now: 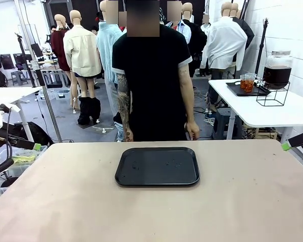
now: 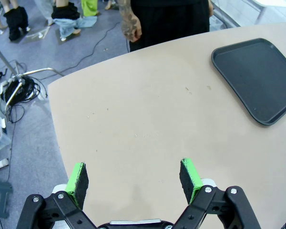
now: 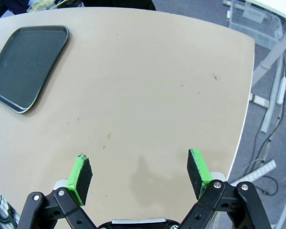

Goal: Pour the drink into the iced cup.
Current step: Open the gripper to release the iced cup you were holding.

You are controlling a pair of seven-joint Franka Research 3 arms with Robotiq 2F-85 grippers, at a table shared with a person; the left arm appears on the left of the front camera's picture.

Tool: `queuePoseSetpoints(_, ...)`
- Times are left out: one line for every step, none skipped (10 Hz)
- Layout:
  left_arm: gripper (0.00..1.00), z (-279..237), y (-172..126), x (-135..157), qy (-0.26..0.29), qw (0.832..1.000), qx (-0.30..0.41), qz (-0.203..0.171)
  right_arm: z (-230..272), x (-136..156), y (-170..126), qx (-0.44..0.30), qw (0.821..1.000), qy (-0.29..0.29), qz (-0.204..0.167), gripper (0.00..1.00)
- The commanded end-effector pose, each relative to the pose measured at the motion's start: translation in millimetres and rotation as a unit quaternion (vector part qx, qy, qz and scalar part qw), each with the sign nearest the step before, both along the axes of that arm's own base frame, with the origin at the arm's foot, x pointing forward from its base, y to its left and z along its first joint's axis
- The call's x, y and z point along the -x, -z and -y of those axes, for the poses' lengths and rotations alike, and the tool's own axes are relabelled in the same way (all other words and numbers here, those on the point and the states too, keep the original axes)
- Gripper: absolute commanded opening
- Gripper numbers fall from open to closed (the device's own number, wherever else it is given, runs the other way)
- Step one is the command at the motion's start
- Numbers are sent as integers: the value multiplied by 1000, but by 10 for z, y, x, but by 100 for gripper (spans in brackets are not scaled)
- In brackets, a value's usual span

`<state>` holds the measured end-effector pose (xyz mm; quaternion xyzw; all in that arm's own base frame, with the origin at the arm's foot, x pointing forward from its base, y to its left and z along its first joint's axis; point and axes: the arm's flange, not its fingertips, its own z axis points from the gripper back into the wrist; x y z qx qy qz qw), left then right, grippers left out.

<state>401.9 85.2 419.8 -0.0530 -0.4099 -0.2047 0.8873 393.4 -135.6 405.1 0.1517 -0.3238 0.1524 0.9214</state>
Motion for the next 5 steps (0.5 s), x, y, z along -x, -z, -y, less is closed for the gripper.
queuePoseSetpoints(100,1,24,5,-5,1000,-1,7,17,-3,4,6,1000,-8,2,100)
queuePoseSetpoints(100,1,24,5,-5,1000,-1,7,17,-3,4,6,1000,-8,2,100)
queuePoseSetpoints(100,1,24,5,-5,1000,-1,7,17,-3,4,6,1000,-8,2,100)
queuePoseSetpoints(100,1,24,5,-5,1000,-1,7,17,-3,4,6,1000,-8,2,100)
queuePoseSetpoints(100,1,24,5,-5,1000,-1,7,17,-3,4,6,1000,-8,2,100)
